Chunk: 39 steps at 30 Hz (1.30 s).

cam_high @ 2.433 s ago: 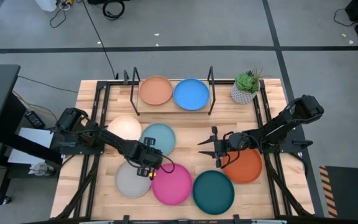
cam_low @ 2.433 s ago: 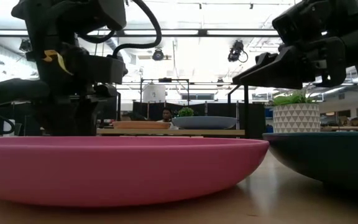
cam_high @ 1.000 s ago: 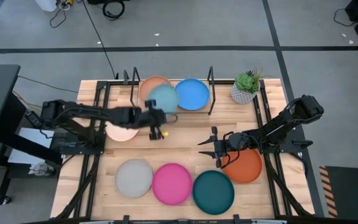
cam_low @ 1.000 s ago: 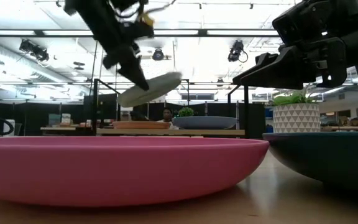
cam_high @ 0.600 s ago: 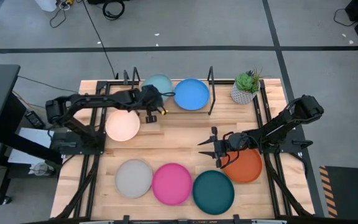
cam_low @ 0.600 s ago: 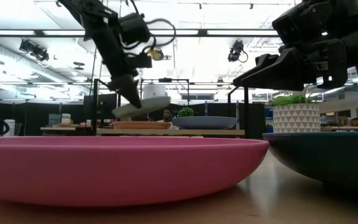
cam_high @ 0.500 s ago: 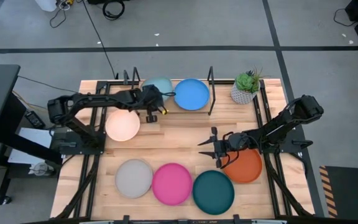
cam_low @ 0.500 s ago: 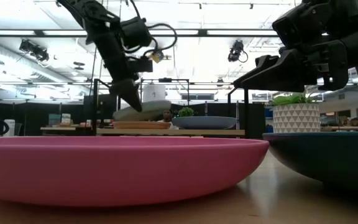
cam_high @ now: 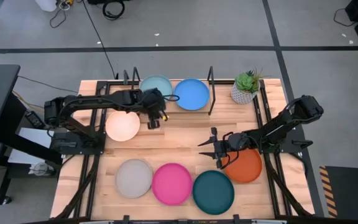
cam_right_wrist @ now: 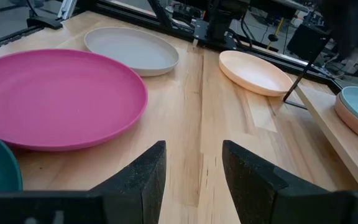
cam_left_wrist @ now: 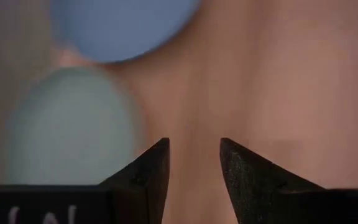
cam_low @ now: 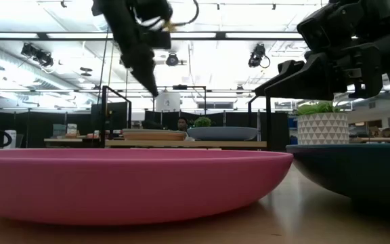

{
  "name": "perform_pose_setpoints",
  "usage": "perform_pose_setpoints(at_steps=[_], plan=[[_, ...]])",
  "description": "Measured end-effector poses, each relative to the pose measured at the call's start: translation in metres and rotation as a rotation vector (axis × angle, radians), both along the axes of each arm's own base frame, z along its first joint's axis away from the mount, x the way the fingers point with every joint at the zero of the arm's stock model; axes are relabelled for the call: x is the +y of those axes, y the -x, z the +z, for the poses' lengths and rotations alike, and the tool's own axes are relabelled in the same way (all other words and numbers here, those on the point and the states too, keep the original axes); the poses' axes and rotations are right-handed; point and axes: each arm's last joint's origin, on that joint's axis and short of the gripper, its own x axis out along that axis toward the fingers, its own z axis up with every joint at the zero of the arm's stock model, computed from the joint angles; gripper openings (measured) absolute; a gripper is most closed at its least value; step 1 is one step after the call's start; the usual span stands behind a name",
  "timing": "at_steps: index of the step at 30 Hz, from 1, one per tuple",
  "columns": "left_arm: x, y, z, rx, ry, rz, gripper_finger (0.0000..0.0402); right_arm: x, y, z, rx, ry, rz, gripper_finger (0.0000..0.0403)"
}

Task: Place and stack plates onto a shelf
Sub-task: Stack the peach plate on top of the light blue plate on the shelf

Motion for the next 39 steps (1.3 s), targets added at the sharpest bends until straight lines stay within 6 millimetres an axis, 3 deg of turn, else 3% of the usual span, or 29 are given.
perform_pose_setpoints(at_steps=[4, 7, 14, 20, 24, 27, 33, 39], plan=[[-0.032, -0.003, 0.0, -0.04, 0.317, -0.111, 0.0143, 0.0, 0.0, -0.001, 0.013, 0.01, 0.002, 0.0164], [-0.058, 0.003, -0.005, 0.07, 0.396, -0.111, 0.0142, 0.0, 0.0, -0.001, 0.013, 0.014, 0.004, 0.0164], [-0.11, 0.03, -0.013, 0.327, 0.357, 0.098, 0.0142, 0.002, 0.0, 0.0, -0.005, -0.013, 0.006, 0.0164], [-0.142, 0.045, -0.013, 0.363, 0.129, 0.095, 0.0142, 0.003, 0.0, 0.002, -0.017, -0.021, 0.008, 0.0164], [-0.149, 0.049, -0.012, 0.317, 0.106, 0.078, 0.0142, 0.003, 0.0, 0.002, -0.016, -0.025, 0.011, 0.0164], [-0.146, 0.058, -0.024, 0.255, 0.142, 0.078, 0.0142, 0.003, 0.001, 0.001, -0.006, -0.027, 0.026, 0.0164], [-0.136, 0.088, -0.042, 0.22, 0.234, 0.203, 0.0142, 0.003, 0.0, 0.001, -0.008, -0.028, 0.027, 0.0164], [-0.129, 0.098, -0.059, 0.195, 0.168, 0.319, 0.0142, 0.002, 0.0, 0.001, -0.008, -0.028, 0.023, 0.0164]])
